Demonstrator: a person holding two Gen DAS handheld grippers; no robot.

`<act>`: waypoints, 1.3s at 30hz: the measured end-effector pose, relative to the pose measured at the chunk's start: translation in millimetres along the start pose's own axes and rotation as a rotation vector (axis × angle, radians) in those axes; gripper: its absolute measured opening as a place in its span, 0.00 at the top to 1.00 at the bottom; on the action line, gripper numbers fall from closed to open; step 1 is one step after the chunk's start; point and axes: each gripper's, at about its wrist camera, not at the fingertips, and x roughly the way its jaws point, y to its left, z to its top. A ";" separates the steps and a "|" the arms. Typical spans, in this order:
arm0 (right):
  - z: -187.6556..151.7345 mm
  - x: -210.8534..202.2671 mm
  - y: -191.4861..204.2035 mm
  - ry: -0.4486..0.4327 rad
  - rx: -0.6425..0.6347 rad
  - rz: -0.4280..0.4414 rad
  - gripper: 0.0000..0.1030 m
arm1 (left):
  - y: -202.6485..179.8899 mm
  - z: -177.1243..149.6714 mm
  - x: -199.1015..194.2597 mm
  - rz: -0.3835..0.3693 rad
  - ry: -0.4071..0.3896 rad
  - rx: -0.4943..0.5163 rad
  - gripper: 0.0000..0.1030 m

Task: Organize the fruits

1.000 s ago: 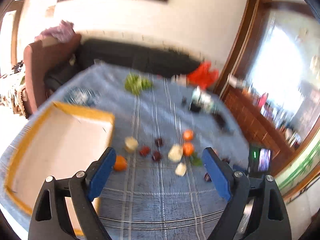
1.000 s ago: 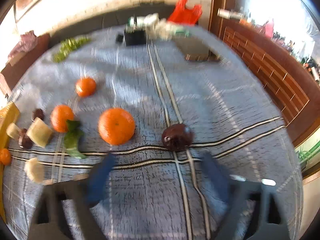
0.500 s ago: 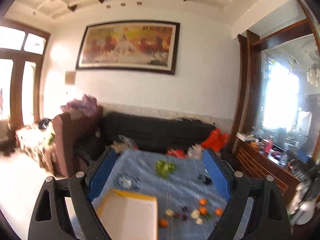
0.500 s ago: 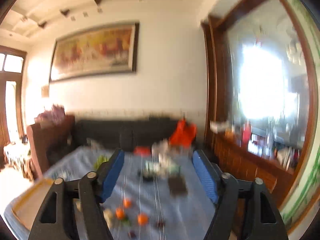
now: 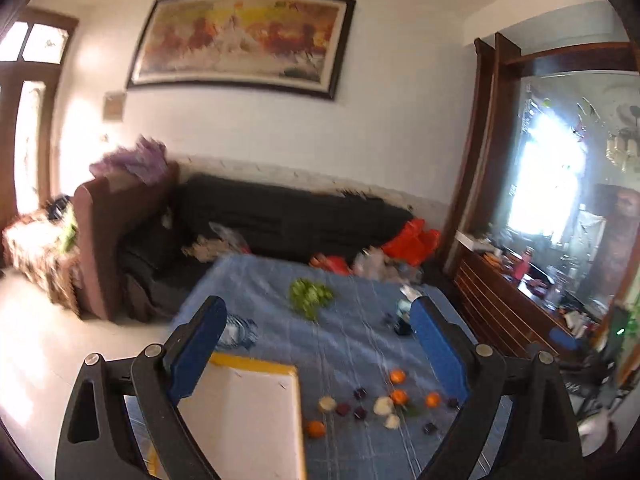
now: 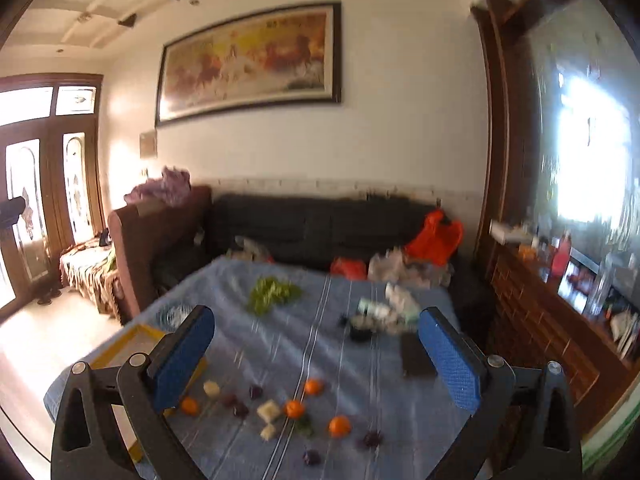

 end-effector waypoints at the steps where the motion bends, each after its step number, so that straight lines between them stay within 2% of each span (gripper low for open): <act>1: -17.8 5.8 -8.1 0.031 0.017 -0.011 0.00 | 5.5 -10.1 17.7 -0.032 0.033 -0.017 0.10; 5: -86.2 35.1 -38.1 0.179 0.096 -0.072 0.03 | 7.4 -49.4 73.8 -0.138 0.136 -0.036 0.10; 7: -108.1 32.7 -44.5 0.235 0.145 -0.097 0.16 | -1.1 -64.8 98.7 -0.164 0.173 0.000 0.10; 8: -115.4 33.7 -49.6 0.257 0.183 -0.101 0.18 | -6.2 -72.8 107.9 -0.166 0.191 0.019 0.10; 9: -124.4 35.3 -54.0 0.276 0.228 -0.091 0.22 | -9.9 -79.3 116.7 -0.168 0.208 0.028 0.12; 11: -139.7 45.8 -58.8 0.315 0.280 -0.077 0.22 | -15.5 -95.4 134.0 -0.196 0.257 0.030 0.23; 13: -148.2 64.3 -56.9 0.364 0.269 -0.052 0.22 | -19.5 -112.0 151.3 -0.198 0.306 0.015 0.39; 15: -154.4 86.3 -50.8 0.414 0.224 -0.029 0.22 | -20.5 -128.1 164.7 -0.197 0.354 -0.012 0.48; 20: -176.4 136.5 -35.9 0.528 0.076 0.056 0.29 | -31.3 -169.2 192.4 -0.117 0.440 -0.029 0.48; 24: -189.1 153.0 -36.3 0.541 0.009 0.148 0.31 | -49.2 -192.9 204.4 -0.070 0.495 -0.036 0.48; 26: -193.6 157.4 -36.4 0.543 -0.011 0.186 0.36 | -62.9 -201.0 205.6 -0.035 0.505 -0.016 0.48; 28: -198.2 159.3 -38.6 0.538 -0.030 0.220 0.48 | -75.3 -208.0 209.9 -0.006 0.516 0.006 0.48; 30: -199.7 160.6 -42.9 0.540 -0.024 0.254 0.57 | -87.8 -216.7 218.1 0.031 0.538 0.022 0.48; 34: -203.1 159.2 -53.2 0.516 0.000 0.317 0.67 | -109.9 -229.2 235.0 0.053 0.572 0.064 0.49; 39: -204.3 160.4 -71.4 0.510 0.124 0.405 0.71 | -131.1 -243.1 260.9 0.050 0.588 0.130 0.49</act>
